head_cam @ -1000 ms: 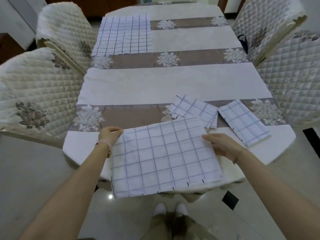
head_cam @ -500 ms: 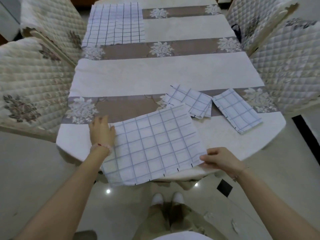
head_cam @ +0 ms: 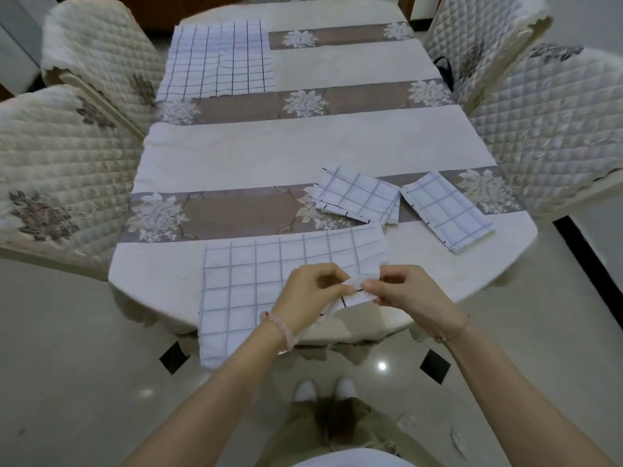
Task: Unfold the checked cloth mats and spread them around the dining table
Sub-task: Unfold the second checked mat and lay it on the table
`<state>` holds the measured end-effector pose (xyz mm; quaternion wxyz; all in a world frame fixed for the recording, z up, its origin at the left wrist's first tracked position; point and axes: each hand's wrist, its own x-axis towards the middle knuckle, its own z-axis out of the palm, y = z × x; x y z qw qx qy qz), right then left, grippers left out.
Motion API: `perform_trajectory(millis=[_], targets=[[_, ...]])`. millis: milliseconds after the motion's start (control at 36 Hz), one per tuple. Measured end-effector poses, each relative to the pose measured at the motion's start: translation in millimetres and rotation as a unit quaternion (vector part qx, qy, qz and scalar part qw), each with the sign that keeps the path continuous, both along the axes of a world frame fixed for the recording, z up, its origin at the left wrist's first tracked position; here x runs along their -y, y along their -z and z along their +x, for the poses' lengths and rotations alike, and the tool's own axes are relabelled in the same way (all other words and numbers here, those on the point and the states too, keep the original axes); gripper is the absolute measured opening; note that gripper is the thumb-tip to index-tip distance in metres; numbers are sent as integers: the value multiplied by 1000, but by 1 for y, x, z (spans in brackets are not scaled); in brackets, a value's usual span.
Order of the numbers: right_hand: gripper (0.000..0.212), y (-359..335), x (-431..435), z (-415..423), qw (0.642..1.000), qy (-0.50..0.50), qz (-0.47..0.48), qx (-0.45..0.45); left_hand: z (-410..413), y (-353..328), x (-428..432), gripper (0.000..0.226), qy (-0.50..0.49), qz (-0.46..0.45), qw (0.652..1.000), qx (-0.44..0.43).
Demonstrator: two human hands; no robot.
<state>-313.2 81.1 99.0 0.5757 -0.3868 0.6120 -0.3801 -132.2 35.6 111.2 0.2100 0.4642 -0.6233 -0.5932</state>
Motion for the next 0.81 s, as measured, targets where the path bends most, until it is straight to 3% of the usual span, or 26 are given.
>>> perform_trajectory(millis=[167, 222, 250, 333, 500, 722, 806], targets=[[20, -1, 1, -21, 999, 5, 28, -24, 24, 2, 29, 15, -114, 9, 993, -3], [27, 1, 3, -31, 999, 29, 29, -23, 38, 8, 42, 12, -168, 26, 985, -5], [32, 3, 5, -36, 998, 47, 29, -14, 45, 10, 48, 12, -198, 35, 980, -7], [18, 7, 11, -50, 992, 110, 41, 46, 68, 18, 67, 16, -264, 33, 964, 6], [8, 21, 43, -79, 960, 238, 60, 132, 115, 30, 109, 15, -315, 51, 947, 43], [20, 40, 116, -102, 972, 228, 47, -26, 157, 40, 172, 25, -347, 39, 931, 110], [23, 46, 141, -116, 972, 213, 35, -93, 167, 44, 193, 16, -358, 25, 924, 135]])
